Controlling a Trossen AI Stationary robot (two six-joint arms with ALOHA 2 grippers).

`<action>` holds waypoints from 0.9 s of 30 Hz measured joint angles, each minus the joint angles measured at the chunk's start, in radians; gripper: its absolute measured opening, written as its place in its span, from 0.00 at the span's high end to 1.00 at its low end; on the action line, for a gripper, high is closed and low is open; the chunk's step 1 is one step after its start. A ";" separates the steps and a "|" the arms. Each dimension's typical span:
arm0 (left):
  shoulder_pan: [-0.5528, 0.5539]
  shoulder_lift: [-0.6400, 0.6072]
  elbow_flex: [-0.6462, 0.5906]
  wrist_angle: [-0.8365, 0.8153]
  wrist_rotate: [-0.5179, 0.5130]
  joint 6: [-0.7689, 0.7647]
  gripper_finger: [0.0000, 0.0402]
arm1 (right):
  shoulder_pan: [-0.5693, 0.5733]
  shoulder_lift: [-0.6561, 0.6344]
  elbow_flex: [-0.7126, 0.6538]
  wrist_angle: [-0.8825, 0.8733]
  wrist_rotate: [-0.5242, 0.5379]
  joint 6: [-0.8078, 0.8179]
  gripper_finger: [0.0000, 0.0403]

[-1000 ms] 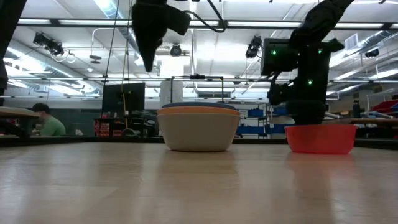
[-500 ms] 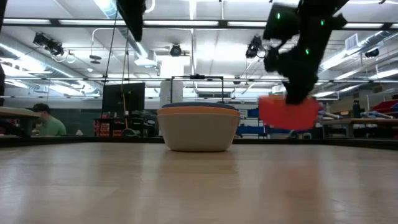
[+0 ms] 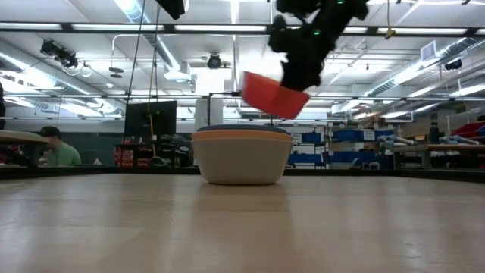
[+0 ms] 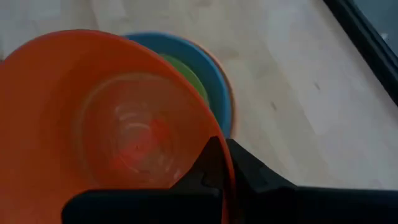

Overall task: Nest bowls inside each other
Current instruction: Stack the orange bowl on top of the yellow bowl

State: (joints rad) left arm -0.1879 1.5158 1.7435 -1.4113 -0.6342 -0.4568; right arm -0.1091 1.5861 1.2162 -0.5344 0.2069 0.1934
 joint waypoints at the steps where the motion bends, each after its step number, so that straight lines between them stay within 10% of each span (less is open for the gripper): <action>1: 0.000 0.000 0.000 -0.001 0.000 0.000 0.39 | 0.003 0.032 0.026 0.002 -0.001 -0.012 1.00; 10: -0.005 0.000 -0.068 -0.024 0.000 -0.045 0.39 | 0.004 0.227 0.189 -0.008 -0.001 -0.058 0.97; 27: -0.005 0.001 -0.260 -0.011 0.001 -0.125 0.39 | 0.001 0.157 0.193 0.018 0.011 -0.046 0.54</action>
State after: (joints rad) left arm -0.1928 1.5166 1.4837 -1.4224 -0.6334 -0.5816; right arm -0.1085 1.7434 1.4090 -0.5166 0.2178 0.1475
